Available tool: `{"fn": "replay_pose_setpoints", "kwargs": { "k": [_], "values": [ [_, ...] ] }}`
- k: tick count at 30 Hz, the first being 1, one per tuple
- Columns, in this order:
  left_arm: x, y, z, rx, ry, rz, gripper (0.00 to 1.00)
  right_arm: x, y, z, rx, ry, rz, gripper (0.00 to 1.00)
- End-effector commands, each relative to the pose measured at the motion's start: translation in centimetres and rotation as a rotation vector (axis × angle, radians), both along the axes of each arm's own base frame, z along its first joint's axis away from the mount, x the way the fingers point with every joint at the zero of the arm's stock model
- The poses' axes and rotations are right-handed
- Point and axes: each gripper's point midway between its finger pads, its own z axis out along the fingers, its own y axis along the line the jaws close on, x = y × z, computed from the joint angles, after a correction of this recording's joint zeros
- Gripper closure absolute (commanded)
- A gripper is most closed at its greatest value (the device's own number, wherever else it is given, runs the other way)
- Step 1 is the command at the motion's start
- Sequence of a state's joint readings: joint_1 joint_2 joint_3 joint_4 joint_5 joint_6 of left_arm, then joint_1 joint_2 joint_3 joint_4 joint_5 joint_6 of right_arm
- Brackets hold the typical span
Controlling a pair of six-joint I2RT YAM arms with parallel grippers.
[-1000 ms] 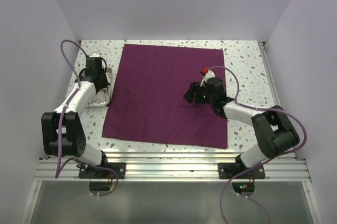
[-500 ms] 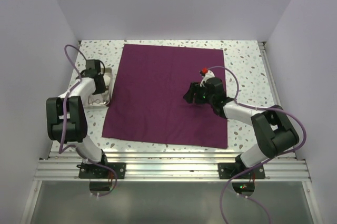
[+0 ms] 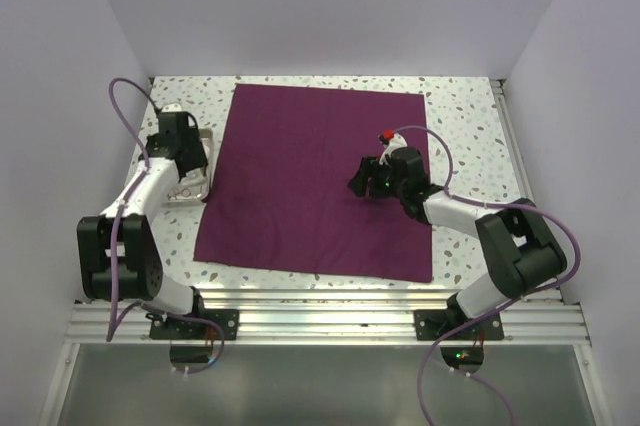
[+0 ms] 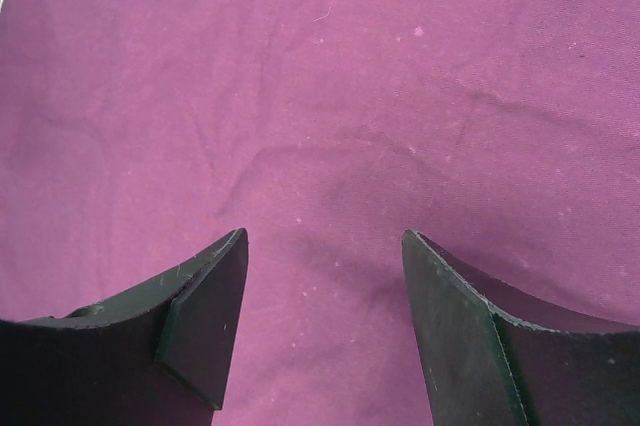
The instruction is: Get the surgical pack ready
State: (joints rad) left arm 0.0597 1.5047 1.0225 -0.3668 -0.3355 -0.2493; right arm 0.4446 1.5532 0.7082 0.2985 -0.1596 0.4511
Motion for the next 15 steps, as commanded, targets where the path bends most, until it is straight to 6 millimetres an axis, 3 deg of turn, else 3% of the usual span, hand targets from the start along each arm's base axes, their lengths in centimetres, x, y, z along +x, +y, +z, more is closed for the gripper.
{"fn": "replay_pose_setpoints", "kwargs": {
  "k": [1, 3, 4, 10, 15],
  "values": [
    [2.0, -3.6, 1.9, -0.052, -0.098, -0.146, 0.28, 1.1, 0.5, 1.2, 0.001, -0.040, 0.004, 0.33],
    [2.3, -4.3, 0.7, -0.069, -0.056, -0.195, 0.28, 1.1, 0.4, 1.2, -0.002, -0.040, 0.002, 0.33],
    [2.5, -5.8, 0.5, -0.079, -0.034, -0.243, 0.28, 1.2, 0.4, 1.2, -0.001, -0.039, 0.000, 0.33],
    [2.7, -7.0, -2.9, -0.102, 0.069, -0.297, 0.30, 1.2, 0.4, 1.1, -0.003, -0.039, 0.001, 0.33],
    [3.1, -7.2, -4.6, -0.108, 0.107, -0.303, 0.55, 1.1, 0.4, 1.1, -0.003, -0.037, 0.002, 0.33]
  ]
}}
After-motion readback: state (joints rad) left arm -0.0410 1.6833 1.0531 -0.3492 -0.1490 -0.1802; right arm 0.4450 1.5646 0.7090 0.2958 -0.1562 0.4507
